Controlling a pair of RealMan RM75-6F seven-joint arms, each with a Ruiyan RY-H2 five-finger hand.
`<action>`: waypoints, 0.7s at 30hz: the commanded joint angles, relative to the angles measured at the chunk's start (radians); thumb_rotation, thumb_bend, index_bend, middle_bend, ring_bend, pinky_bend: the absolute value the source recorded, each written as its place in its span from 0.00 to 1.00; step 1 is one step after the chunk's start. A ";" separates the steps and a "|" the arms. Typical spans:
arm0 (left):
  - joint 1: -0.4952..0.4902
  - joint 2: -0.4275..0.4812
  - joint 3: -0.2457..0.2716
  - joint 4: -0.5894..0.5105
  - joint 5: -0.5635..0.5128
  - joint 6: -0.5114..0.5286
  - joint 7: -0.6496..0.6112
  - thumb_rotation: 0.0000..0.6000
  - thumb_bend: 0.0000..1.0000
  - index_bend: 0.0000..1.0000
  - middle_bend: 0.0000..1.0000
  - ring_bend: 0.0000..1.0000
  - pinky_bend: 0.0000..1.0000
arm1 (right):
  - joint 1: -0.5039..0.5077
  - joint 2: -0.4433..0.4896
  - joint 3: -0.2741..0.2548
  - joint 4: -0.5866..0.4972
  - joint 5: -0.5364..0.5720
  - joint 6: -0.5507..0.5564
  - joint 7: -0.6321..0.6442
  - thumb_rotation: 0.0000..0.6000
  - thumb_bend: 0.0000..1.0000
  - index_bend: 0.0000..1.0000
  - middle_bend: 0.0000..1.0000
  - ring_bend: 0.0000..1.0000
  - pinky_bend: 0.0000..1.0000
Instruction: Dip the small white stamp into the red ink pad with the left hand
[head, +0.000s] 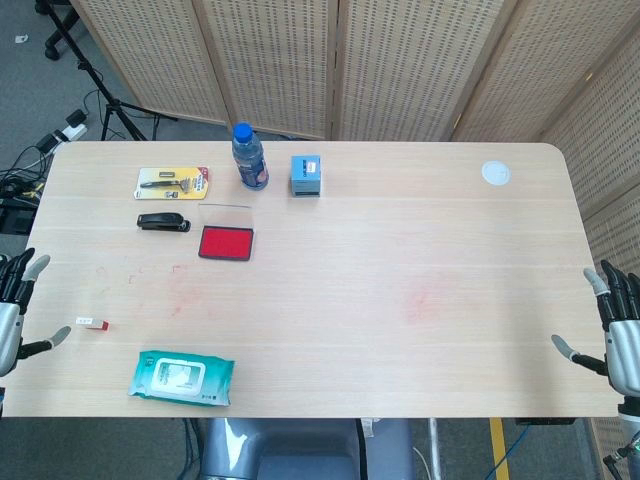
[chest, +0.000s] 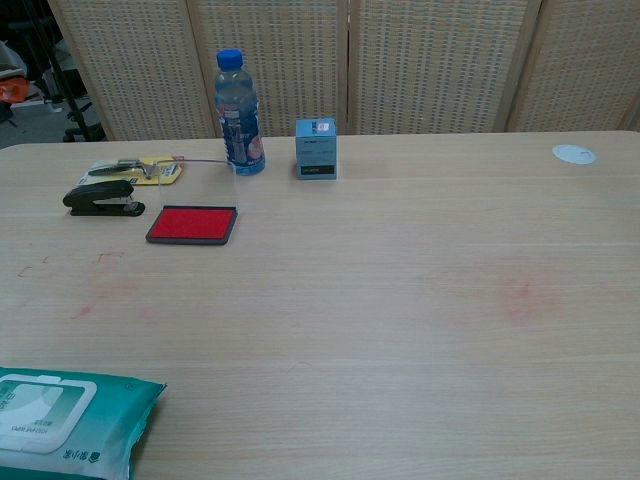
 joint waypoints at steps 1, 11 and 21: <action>0.000 0.002 0.002 0.000 -0.003 -0.006 -0.007 1.00 0.03 0.00 0.00 0.00 0.00 | 0.003 0.008 0.005 -0.012 0.026 -0.024 -0.003 1.00 0.05 0.00 0.00 0.00 0.00; -0.007 0.004 0.014 0.004 0.012 -0.026 -0.017 1.00 0.03 0.00 0.00 0.00 0.00 | -0.001 0.011 0.001 -0.025 0.006 -0.007 0.019 1.00 0.05 0.00 0.00 0.00 0.00; -0.058 -0.014 0.025 0.058 -0.022 -0.158 -0.060 1.00 0.11 0.00 1.00 1.00 0.91 | 0.003 0.006 -0.005 -0.025 0.000 -0.016 0.010 1.00 0.05 0.00 0.00 0.00 0.00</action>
